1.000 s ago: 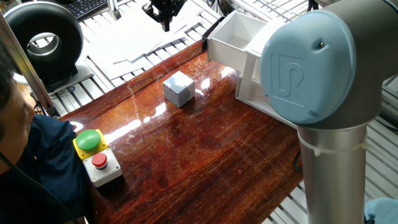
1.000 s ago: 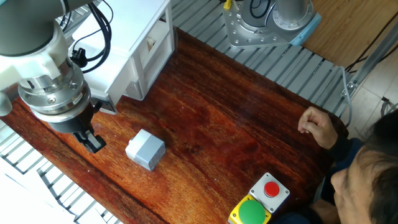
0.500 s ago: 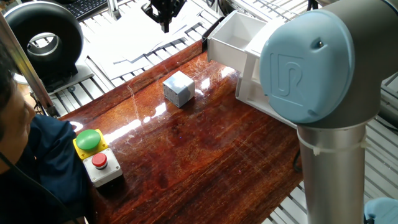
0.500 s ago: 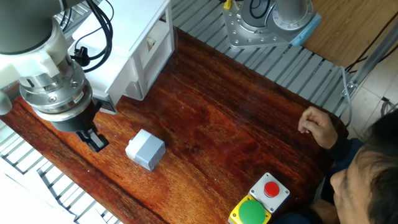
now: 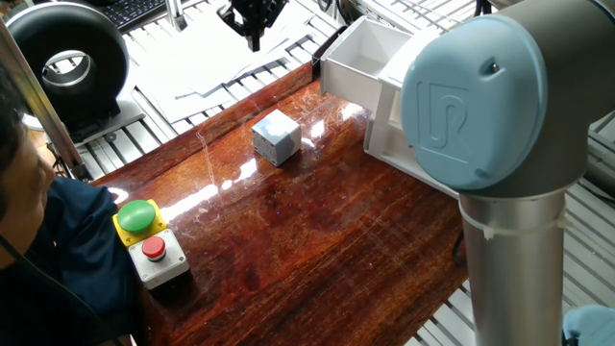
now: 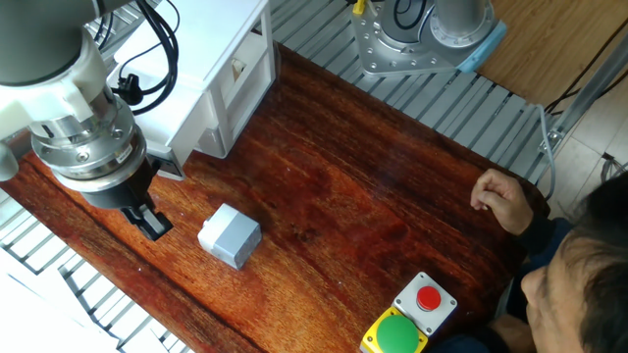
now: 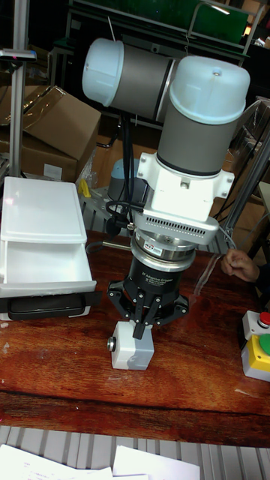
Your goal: Take something out of a drawer
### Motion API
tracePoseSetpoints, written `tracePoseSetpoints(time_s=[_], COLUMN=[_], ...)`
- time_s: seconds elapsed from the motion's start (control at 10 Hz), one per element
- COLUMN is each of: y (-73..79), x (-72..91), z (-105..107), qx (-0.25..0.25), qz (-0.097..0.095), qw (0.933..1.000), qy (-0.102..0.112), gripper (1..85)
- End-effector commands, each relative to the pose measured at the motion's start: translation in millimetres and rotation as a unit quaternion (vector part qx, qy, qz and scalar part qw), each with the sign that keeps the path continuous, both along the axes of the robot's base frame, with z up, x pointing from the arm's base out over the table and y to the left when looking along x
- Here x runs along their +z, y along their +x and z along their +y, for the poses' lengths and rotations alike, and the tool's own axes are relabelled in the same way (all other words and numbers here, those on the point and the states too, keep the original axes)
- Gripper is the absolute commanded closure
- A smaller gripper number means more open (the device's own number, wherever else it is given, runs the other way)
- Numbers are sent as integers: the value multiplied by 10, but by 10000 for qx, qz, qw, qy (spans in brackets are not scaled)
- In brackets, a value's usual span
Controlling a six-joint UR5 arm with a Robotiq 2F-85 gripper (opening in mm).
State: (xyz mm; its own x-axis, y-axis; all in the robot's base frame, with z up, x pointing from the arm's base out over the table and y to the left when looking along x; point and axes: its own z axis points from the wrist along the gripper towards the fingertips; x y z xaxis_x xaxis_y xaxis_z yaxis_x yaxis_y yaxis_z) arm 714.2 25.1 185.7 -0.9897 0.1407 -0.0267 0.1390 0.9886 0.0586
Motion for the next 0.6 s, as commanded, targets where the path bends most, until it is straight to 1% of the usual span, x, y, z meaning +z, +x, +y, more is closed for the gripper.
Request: tracePoseSetpoints(time_s=[0.0,0.5], y=[8,17], x=[13,26], z=[32,25], qx=[-19,-27], qz=[-14,-14], qw=[10000,9999], qy=[79,117], gripper=[847,847])
